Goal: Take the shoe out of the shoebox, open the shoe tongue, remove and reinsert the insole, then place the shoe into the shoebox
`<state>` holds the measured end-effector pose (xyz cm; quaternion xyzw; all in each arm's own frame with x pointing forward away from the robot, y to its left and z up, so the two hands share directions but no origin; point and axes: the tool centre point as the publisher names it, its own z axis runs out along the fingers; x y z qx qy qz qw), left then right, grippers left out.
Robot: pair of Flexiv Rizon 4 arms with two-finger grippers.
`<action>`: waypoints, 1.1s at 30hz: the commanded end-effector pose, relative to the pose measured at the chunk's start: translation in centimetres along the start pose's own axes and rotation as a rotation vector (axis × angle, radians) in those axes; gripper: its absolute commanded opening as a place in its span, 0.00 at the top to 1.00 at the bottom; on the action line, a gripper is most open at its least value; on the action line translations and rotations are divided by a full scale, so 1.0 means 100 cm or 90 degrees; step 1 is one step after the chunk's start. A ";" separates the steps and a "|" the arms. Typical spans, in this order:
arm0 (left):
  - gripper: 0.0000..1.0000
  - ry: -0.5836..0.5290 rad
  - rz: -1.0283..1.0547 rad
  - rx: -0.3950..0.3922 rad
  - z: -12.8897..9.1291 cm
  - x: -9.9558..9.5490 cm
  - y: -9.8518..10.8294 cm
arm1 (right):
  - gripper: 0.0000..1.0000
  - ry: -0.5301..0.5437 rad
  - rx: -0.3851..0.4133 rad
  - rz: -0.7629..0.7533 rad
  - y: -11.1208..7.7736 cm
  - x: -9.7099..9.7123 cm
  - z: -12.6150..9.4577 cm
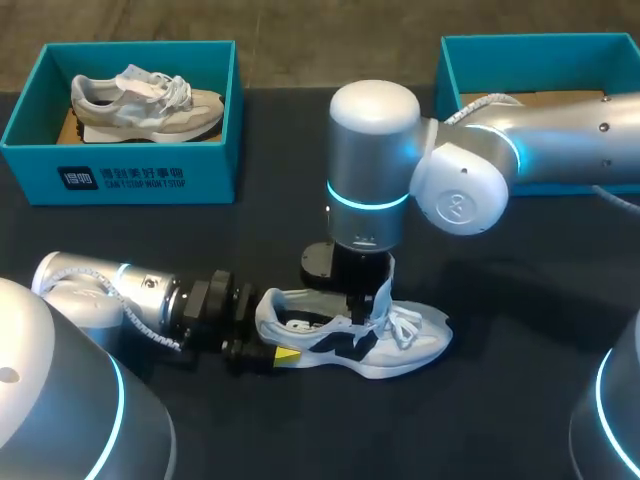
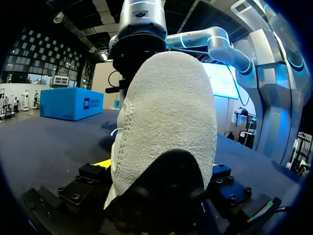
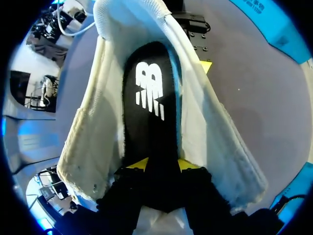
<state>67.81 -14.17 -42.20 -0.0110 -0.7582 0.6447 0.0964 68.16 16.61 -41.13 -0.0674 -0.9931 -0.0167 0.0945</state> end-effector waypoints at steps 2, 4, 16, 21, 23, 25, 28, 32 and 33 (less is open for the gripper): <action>1.00 -0.001 0.000 0.000 -0.001 0.001 0.000 | 0.76 0.046 -0.001 0.000 0.001 0.001 0.041; 1.00 -0.001 0.000 0.000 -0.001 0.001 0.000 | 0.78 0.062 -0.001 0.000 0.001 0.003 0.043; 1.00 -0.001 0.000 0.000 -0.001 0.001 0.000 | 1.00 0.088 -0.009 -0.009 0.000 0.018 0.041; 1.00 -0.001 0.000 0.000 -0.001 0.001 0.000 | 1.00 0.077 -0.018 -0.020 -0.001 0.025 0.032; 1.00 -0.001 0.000 0.000 -0.001 0.001 0.000 | 1.00 0.062 -0.029 -0.029 -0.001 0.028 0.027; 1.00 -0.001 0.000 0.000 -0.001 0.001 0.000 | 1.00 0.046 -0.035 -0.033 -0.001 0.030 0.022; 1.00 -0.001 0.000 0.000 -0.001 0.001 0.000 | 1.00 0.025 -0.053 -0.042 -0.003 0.033 0.014; 1.00 -0.001 0.000 0.000 -0.001 0.001 0.000 | 1.00 -0.005 -0.083 -0.063 -0.004 0.033 0.004; 1.00 -0.001 0.000 0.000 -0.001 0.001 0.000 | 1.00 -0.013 -0.090 -0.064 -0.004 0.032 0.002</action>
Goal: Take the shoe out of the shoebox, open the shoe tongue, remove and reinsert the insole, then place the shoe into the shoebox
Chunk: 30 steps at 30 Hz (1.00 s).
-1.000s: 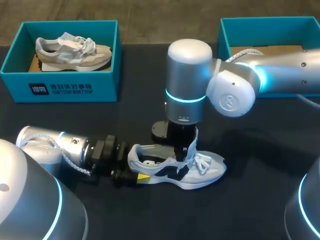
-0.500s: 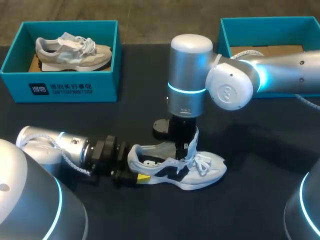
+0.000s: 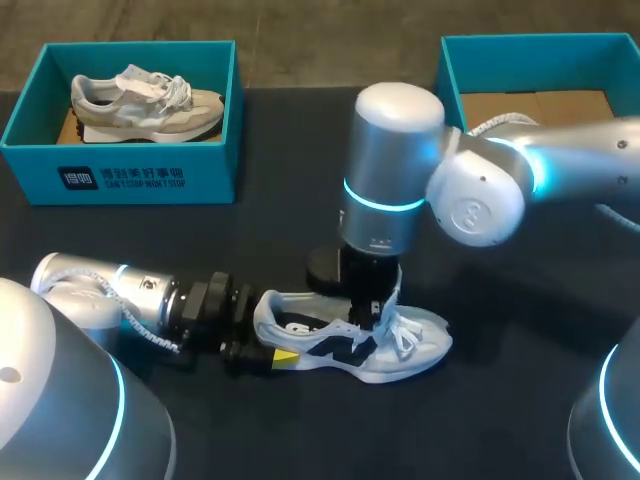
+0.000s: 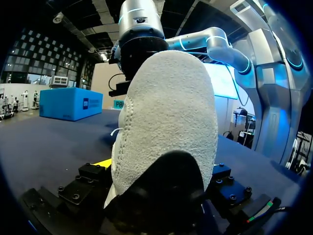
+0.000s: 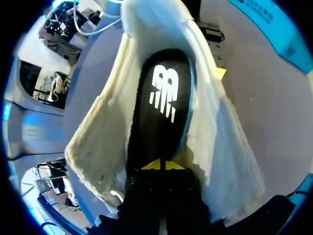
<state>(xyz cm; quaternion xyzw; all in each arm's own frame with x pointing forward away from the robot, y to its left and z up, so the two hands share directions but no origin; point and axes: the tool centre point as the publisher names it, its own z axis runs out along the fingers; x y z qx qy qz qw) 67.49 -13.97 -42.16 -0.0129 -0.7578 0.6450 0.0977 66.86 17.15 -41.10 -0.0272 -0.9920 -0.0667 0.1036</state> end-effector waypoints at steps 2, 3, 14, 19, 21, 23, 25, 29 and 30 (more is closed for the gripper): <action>1.00 -0.003 -0.001 -0.001 0.001 -0.002 0.000 | 1.00 -0.042 -0.041 -0.015 -0.006 0.019 -0.003; 1.00 -0.003 -0.001 -0.001 0.001 -0.002 0.000 | 1.00 -0.051 -0.046 -0.016 -0.005 0.019 -0.006; 1.00 -0.003 -0.001 -0.001 0.001 -0.002 0.000 | 1.00 -0.133 -0.085 -0.054 0.000 0.027 -0.025; 1.00 -0.003 -0.001 -0.001 0.001 -0.002 0.000 | 1.00 -0.156 -0.086 -0.060 0.005 0.030 -0.031; 1.00 -0.003 -0.001 -0.001 0.001 -0.002 0.000 | 1.00 -0.161 -0.087 -0.063 0.006 0.029 -0.033; 1.00 -0.003 -0.001 -0.001 0.001 -0.002 0.000 | 1.00 -0.173 -0.090 -0.067 0.008 0.030 -0.035; 1.00 -0.003 -0.001 -0.001 0.001 -0.002 0.000 | 1.00 -0.182 -0.093 -0.072 0.011 0.033 -0.036; 1.00 -0.003 -0.001 -0.001 0.001 -0.002 0.000 | 1.00 -0.203 -0.090 -0.080 0.016 0.037 -0.039; 1.00 -0.003 -0.001 -0.001 0.001 -0.002 0.000 | 1.00 -0.212 -0.093 -0.085 0.017 0.039 -0.040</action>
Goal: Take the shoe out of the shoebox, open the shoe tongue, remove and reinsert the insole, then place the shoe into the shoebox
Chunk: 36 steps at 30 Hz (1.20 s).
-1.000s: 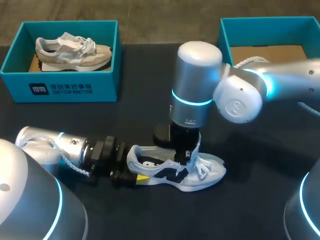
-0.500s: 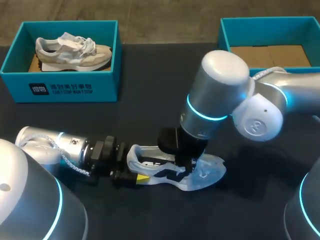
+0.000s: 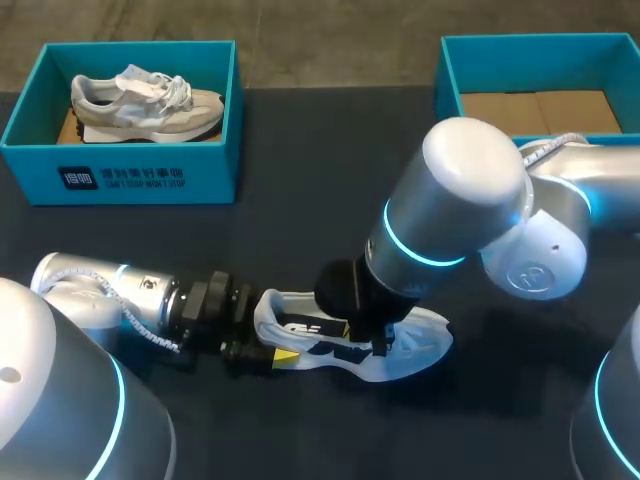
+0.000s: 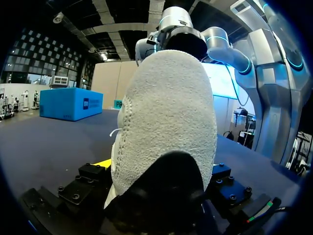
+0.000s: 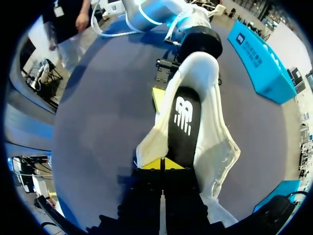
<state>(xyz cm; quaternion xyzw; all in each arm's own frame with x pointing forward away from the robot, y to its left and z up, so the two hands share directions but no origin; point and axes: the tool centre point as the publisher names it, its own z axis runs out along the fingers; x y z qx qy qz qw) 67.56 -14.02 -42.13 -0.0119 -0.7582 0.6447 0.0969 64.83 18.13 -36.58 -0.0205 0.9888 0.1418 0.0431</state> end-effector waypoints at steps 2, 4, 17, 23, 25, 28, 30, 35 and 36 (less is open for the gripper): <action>1.00 -0.002 -0.001 0.000 0.000 -0.002 0.001 | 1.00 -0.043 -0.002 -0.010 0.006 0.009 -0.006; 1.00 -0.002 -0.001 0.000 0.000 -0.002 0.001 | 1.00 -0.050 0.000 -0.012 0.009 0.010 -0.008; 1.00 -0.002 -0.001 0.000 0.000 -0.002 0.001 | 1.00 -0.106 -0.022 -0.023 0.012 0.008 -0.018; 1.00 -0.002 -0.001 0.000 0.000 -0.002 0.001 | 1.00 -0.090 0.015 0.003 0.012 -0.004 -0.019; 1.00 -0.002 -0.001 0.000 0.000 -0.002 0.001 | 1.00 -0.092 0.027 0.004 0.012 -0.009 -0.019; 1.00 -0.002 -0.001 0.000 0.000 -0.002 0.001 | 1.00 -0.085 0.036 0.003 0.012 -0.018 -0.018; 1.00 -0.002 -0.001 0.000 0.000 -0.002 0.001 | 1.00 -0.086 0.052 0.008 0.014 -0.024 -0.016; 1.00 -0.002 -0.001 0.000 0.000 -0.002 0.001 | 1.00 -0.086 0.075 0.015 0.014 -0.034 -0.004; 1.00 -0.002 -0.001 0.000 0.000 -0.002 0.001 | 1.00 -0.084 0.070 0.008 0.013 -0.036 -0.001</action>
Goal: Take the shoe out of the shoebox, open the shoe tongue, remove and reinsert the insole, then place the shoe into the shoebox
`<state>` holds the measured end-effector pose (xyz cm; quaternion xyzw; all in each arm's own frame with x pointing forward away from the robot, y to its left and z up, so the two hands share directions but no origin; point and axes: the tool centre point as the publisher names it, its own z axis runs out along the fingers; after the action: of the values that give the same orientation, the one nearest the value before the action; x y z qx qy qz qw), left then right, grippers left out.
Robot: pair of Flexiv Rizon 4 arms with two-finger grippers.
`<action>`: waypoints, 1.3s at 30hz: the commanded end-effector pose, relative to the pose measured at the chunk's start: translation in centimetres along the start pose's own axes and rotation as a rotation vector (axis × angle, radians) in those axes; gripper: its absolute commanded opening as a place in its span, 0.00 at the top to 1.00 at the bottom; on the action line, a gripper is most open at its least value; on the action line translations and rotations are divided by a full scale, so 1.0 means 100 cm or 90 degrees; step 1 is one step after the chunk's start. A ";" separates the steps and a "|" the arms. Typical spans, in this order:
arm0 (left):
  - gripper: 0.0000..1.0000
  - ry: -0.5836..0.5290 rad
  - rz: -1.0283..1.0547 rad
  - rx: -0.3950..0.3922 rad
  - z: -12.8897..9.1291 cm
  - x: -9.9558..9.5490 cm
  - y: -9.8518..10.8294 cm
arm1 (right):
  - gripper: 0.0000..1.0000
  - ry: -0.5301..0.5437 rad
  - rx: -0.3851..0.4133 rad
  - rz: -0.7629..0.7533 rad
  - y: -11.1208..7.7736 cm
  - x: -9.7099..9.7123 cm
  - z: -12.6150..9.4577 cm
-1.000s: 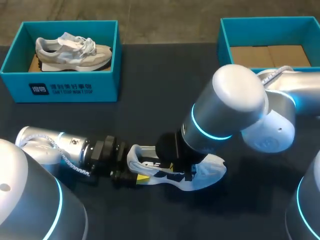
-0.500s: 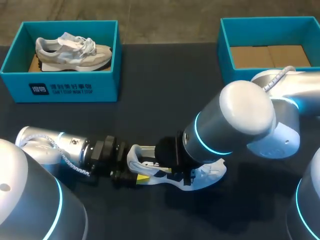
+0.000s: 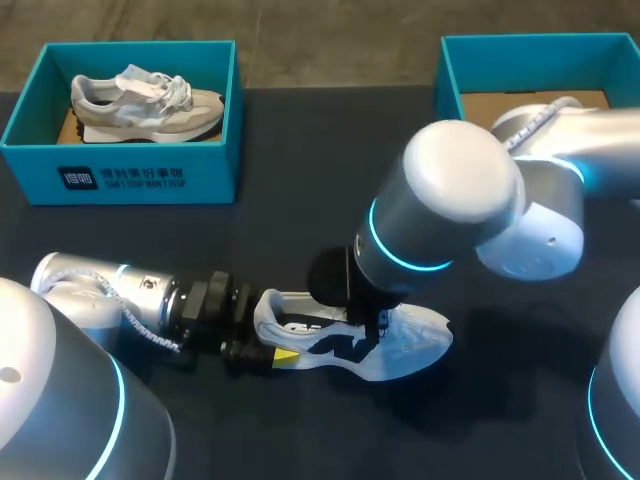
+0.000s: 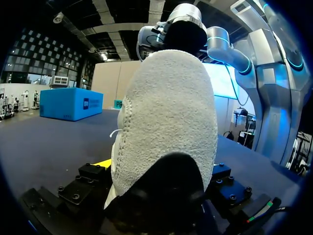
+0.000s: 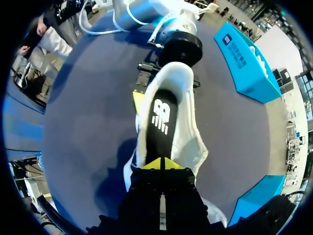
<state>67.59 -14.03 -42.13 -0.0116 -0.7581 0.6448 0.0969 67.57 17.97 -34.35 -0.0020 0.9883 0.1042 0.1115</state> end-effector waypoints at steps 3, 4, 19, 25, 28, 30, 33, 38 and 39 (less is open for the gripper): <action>1.00 -0.002 -0.001 0.000 0.000 -0.001 0.001 | 1.00 0.009 0.022 0.000 0.012 -0.007 0.026; 1.00 -0.002 -0.001 0.000 0.000 -0.001 0.001 | 1.00 0.009 0.031 0.002 0.012 -0.007 0.027; 1.00 -0.002 -0.001 0.000 0.000 -0.001 0.001 | 0.74 0.039 0.066 0.032 0.002 -0.012 0.053; 1.00 -0.002 -0.001 0.000 0.000 -0.001 0.001 | 0.75 0.049 0.081 0.052 -0.003 -0.009 0.064; 1.00 -0.002 -0.001 0.000 0.000 -0.001 0.001 | 0.76 0.059 0.081 0.062 -0.007 -0.008 0.070; 1.00 -0.002 -0.001 0.000 0.000 -0.001 0.001 | 0.78 0.069 0.087 0.070 -0.009 -0.007 0.073; 1.00 -0.002 -0.001 0.000 0.000 -0.001 0.001 | 0.78 0.081 0.092 0.078 -0.012 -0.005 0.078; 1.00 -0.002 -0.001 0.000 0.000 -0.001 0.001 | 0.75 0.111 0.098 0.089 -0.015 0.000 0.086; 1.00 -0.002 -0.001 0.000 0.000 -0.001 0.001 | 0.74 0.116 0.099 0.091 -0.015 0.001 0.087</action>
<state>67.61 -14.05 -42.18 -0.0114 -0.7583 0.6446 0.0967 69.23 18.04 -41.18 0.0684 0.9968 0.0366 0.0211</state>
